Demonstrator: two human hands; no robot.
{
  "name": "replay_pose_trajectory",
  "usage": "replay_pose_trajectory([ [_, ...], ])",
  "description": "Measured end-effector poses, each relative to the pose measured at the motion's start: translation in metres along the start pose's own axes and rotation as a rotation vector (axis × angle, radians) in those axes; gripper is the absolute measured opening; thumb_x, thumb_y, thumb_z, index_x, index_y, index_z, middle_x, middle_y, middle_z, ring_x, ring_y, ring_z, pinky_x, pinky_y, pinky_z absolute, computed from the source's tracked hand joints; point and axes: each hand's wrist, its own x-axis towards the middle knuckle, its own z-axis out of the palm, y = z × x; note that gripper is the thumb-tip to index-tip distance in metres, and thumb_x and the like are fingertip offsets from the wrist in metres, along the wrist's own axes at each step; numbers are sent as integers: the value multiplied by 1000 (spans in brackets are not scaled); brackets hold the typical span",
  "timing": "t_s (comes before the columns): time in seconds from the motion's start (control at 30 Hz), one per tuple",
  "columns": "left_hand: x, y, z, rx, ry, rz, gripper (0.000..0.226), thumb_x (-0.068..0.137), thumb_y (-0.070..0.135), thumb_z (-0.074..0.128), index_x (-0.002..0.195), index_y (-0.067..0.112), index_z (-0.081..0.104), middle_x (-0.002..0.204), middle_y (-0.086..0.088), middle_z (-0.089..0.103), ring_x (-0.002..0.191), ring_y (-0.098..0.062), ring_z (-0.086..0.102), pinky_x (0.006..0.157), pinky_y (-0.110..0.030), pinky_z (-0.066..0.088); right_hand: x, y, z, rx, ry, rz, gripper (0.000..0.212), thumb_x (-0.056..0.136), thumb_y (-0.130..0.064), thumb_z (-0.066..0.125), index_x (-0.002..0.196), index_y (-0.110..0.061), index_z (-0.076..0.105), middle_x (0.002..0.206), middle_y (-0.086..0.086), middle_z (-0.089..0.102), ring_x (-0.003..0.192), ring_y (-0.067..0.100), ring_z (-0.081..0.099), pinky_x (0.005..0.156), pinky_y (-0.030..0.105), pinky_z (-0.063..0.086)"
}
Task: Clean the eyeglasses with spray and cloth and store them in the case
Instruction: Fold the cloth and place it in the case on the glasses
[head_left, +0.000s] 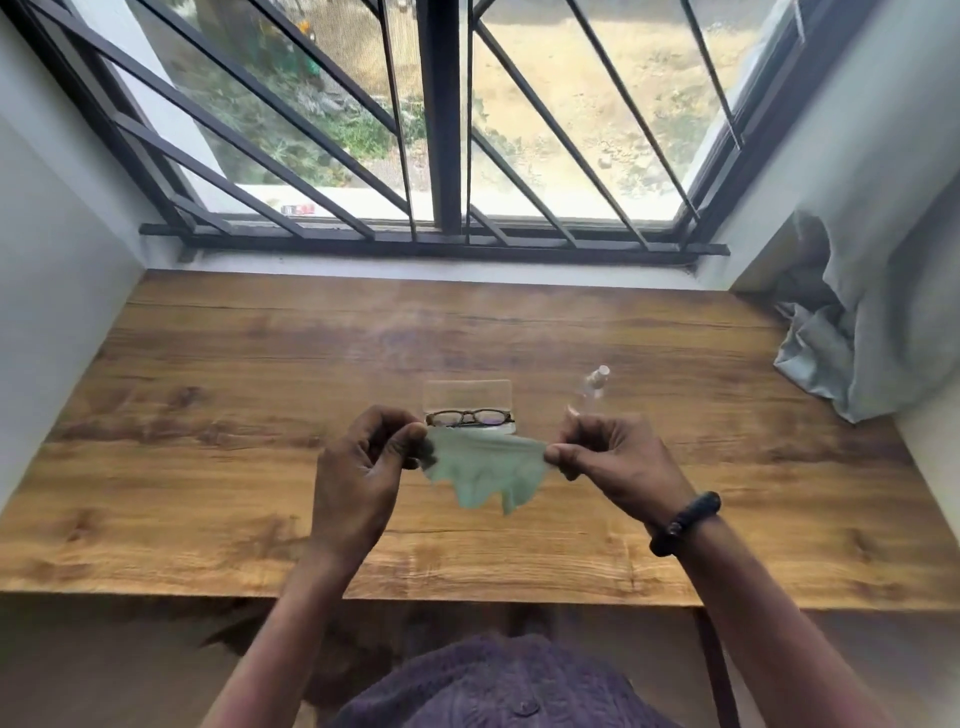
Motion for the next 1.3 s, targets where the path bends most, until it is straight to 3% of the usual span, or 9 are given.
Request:
replay_pose_trajectory([
  [0.13, -13, -29, 7, 94, -64, -44, 16, 97, 13, 66, 89, 26, 69, 78, 3, 76, 74, -12, 74, 70, -35, 59, -5, 25, -5, -125, -4, 94, 14, 84, -13, 80, 72, -11, 73, 61, -3, 68, 59, 6, 60, 62, 24, 51],
  [0.27, -8, -57, 22, 193, -141, -72, 10, 95, 24, 68, 88, 31, 69, 79, 10, 75, 80, -7, 73, 73, -40, 58, 2, 44, -11, -241, -8, 167, 16, 87, -11, 76, 74, -20, 74, 63, -9, 69, 62, -1, 60, 66, 23, 51],
  [0.37, 6, -62, 39, 240, -139, -46, 24, 94, 17, 71, 85, 38, 68, 82, 13, 75, 83, -4, 71, 71, -24, 52, 12, 49, -16, -300, 62, 148, 16, 89, -13, 74, 77, -23, 74, 70, -13, 72, 68, -7, 64, 67, 17, 48],
  [0.47, 18, -59, 51, 221, -113, -25, 10, 93, 16, 73, 91, 26, 74, 87, 13, 74, 84, 4, 69, 68, -6, 44, 12, 45, -21, -319, 164, 46, 10, 88, -13, 74, 82, -20, 77, 80, -10, 76, 81, -6, 69, 73, 15, 52],
  [0.6, 16, -68, 56, 226, -141, 37, 4, 91, 18, 75, 95, 17, 76, 94, 10, 74, 90, -3, 69, 68, -12, 47, 1, 55, -19, -447, 257, -132, 6, 84, -9, 77, 83, -14, 77, 76, -13, 71, 80, -5, 64, 67, 2, 42],
  [0.83, -28, -143, 59, 409, -388, -42, 5, 88, 23, 78, 91, 26, 77, 92, 12, 69, 83, -5, 65, 68, -16, 42, -20, 145, 11, -614, 121, -31, 12, 82, -12, 78, 83, -23, 74, 80, -11, 66, 75, 11, 60, 70, 31, 52],
  [0.97, -56, -177, 53, 541, -467, -85, 6, 88, 26, 78, 93, 22, 79, 89, 8, 67, 78, -11, 64, 71, -22, 44, -38, 184, 32, -675, -40, 104, 4, 85, -23, 71, 83, -26, 73, 83, -12, 65, 86, 16, 63, 86, 46, 50],
  [1.13, -70, -185, 50, 619, -481, -32, 8, 88, 27, 79, 94, 22, 79, 88, 6, 67, 77, -10, 63, 68, -17, 43, -49, 201, 43, -783, -62, 140, 5, 87, -29, 70, 83, -28, 73, 85, -10, 67, 89, 17, 64, 101, 52, 39],
  [1.3, -70, -188, 45, 646, -515, 3, 7, 91, 30, 75, 96, 25, 77, 90, 6, 64, 79, -11, 62, 69, -24, 48, -51, 202, 47, -752, -49, 86, 2, 85, -28, 71, 85, -29, 73, 87, -10, 68, 90, 16, 64, 87, 40, 42],
])
